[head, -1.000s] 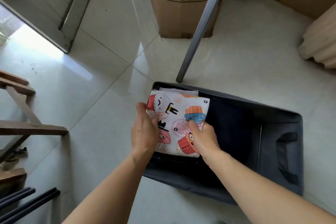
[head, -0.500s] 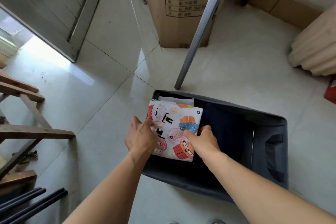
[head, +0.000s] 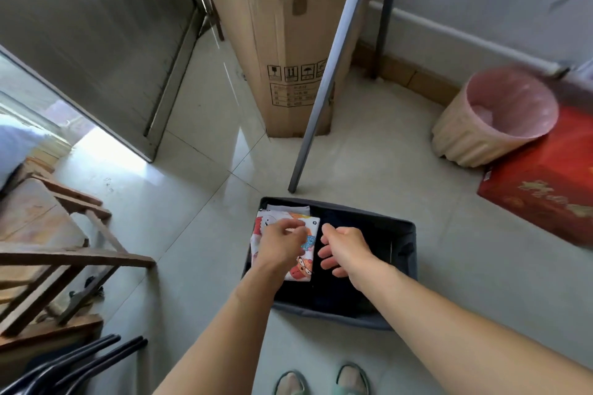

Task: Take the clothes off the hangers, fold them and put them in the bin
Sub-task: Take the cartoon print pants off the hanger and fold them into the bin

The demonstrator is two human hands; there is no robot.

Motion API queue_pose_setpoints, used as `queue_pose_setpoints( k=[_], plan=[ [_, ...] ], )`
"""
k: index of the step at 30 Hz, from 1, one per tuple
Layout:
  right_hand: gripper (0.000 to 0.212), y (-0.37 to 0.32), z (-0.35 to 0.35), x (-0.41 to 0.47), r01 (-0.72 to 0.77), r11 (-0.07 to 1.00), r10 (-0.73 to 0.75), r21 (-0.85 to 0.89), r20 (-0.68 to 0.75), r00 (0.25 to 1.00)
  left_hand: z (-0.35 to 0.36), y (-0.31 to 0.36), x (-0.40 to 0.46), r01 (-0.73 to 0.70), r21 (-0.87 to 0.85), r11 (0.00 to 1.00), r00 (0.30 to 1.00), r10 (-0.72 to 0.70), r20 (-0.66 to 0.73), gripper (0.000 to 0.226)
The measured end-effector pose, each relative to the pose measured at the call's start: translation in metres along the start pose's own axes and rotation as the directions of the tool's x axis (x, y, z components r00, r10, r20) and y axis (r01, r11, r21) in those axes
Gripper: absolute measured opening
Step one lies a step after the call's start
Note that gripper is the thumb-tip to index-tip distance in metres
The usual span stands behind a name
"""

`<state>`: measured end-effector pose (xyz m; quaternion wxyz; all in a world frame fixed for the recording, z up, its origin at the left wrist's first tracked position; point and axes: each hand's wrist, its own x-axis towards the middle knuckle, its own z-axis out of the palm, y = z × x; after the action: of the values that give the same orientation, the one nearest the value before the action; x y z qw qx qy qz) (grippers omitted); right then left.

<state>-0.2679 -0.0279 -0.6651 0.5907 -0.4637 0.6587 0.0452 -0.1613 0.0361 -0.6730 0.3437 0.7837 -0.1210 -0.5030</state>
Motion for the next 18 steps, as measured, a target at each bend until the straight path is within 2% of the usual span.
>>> queue_pose_setpoints(
  k=[8, 13, 18],
  plan=[
    [0.029, -0.043, -0.079, -0.148, 0.078, 0.974, -0.092, 0.212, 0.06, 0.994, -0.009, 0.082, -0.15, -0.003, -0.22, 0.975, 0.999, 0.014, 0.047, 0.02],
    [0.03, -0.049, -0.127, -0.232, 0.157, 0.931, -0.174, 0.329, 0.02, 0.985, -0.007, 0.13, -0.226, -0.11, -0.25, 0.962, 0.989, 0.131, 0.069, 0.02],
    [0.03, -0.032, -0.166, -0.307, 0.226, 0.885, -0.21, 0.406, -0.083, 0.974, 0.006, 0.164, -0.306, -0.233, -0.182, 0.955, 0.957, 0.259, 0.134, 0.017]
  ],
)
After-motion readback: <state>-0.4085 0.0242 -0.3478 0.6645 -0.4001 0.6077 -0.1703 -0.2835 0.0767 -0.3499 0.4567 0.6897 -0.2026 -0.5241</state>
